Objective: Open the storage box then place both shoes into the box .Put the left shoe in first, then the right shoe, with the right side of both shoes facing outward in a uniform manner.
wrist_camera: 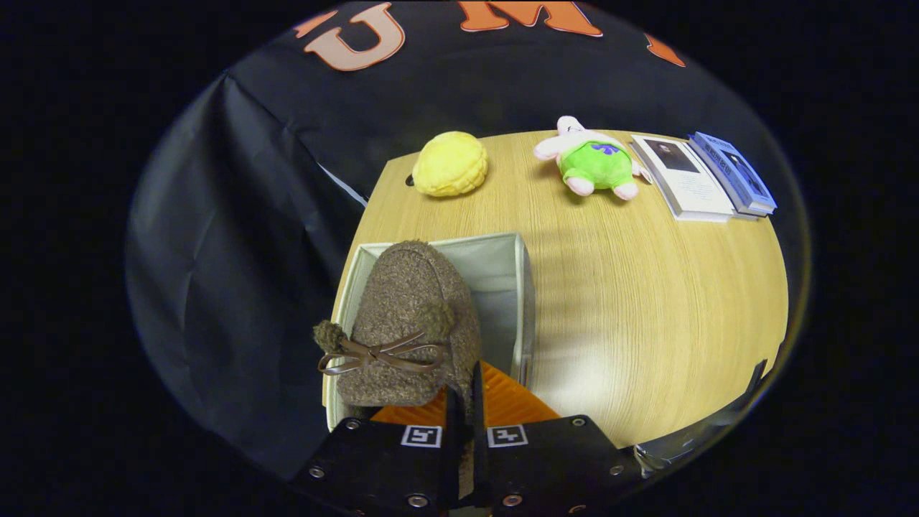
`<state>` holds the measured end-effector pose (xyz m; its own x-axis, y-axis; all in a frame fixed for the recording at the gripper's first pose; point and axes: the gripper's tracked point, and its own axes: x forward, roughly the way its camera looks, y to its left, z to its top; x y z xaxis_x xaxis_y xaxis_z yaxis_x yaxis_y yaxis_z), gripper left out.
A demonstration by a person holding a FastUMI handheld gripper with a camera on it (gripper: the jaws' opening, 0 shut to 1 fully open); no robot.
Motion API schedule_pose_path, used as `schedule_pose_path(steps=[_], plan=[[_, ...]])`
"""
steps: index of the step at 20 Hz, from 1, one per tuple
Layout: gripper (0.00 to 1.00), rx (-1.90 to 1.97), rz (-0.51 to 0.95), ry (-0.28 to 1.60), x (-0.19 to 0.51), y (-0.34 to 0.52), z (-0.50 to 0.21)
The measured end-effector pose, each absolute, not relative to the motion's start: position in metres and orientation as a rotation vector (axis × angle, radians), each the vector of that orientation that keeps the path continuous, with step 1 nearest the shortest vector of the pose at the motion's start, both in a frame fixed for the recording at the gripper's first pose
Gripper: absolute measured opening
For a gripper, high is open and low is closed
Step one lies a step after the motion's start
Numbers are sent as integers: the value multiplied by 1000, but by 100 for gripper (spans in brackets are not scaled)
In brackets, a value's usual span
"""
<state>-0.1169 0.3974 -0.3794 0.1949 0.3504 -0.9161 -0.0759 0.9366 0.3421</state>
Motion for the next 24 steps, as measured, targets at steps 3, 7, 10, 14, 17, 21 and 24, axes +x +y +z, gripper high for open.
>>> schedule_pose_path(steps=[3,7,10,14,17,21,24], plan=[[12,201,233,1360,-121,399,-398],[20,218,202,1380,-123,408,-405],[26,246,252,1364,-120,410,-385],[33,278,304,1276,-109,393,-353],[51,275,335,1169,-89,367,-328],[67,240,345,1016,-64,316,-293],[72,217,321,915,-49,271,-269]])
